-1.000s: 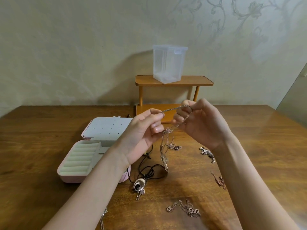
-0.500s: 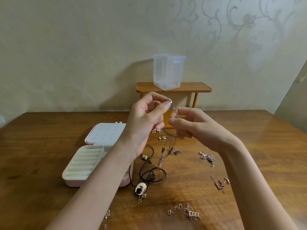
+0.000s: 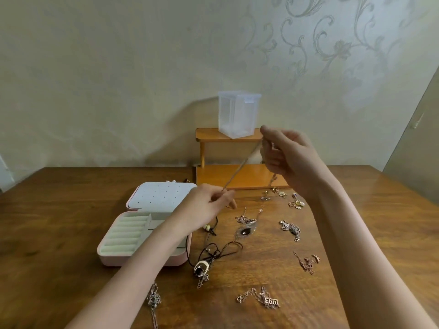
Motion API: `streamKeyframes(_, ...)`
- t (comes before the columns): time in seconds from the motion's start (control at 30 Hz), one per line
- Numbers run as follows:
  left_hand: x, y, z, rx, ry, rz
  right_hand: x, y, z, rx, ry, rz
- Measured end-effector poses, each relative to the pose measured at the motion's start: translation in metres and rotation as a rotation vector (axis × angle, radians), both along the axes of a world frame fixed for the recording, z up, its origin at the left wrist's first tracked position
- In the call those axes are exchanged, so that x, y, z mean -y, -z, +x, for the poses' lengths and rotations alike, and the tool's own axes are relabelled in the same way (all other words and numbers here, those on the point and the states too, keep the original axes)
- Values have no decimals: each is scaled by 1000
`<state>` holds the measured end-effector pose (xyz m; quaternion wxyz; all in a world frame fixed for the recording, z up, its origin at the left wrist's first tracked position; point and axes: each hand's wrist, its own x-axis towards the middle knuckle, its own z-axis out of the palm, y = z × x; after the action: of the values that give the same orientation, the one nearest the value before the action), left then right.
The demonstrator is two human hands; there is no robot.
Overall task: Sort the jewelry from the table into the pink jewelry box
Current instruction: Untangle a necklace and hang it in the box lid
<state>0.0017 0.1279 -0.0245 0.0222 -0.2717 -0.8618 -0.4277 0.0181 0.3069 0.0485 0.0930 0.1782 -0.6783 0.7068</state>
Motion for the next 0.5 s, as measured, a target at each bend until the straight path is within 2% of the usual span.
streamKeyframes(0.07,3,6,1,77,25,-47,-4,-6,-1,18,-14,-67)
streamKeyframes(0.17,5,7,4,178,55,30,-8,-16,0,72,-109,-173)
streamKeyframes(0.3,-5,3,4,169,77,87,-2,-28,3,152,-238,-218)
streamKeyframes(0.37,-17,-1,4,104,40,71,2,-33,4,179,-231,-242)
streamKeyframes(0.43,-25,-4,9,-48,-98,93,7,-37,5,179,-205,-269)
streamKeyframes(0.5,-26,-10,20,-268,-254,297,13,-40,6,158,-189,-296)
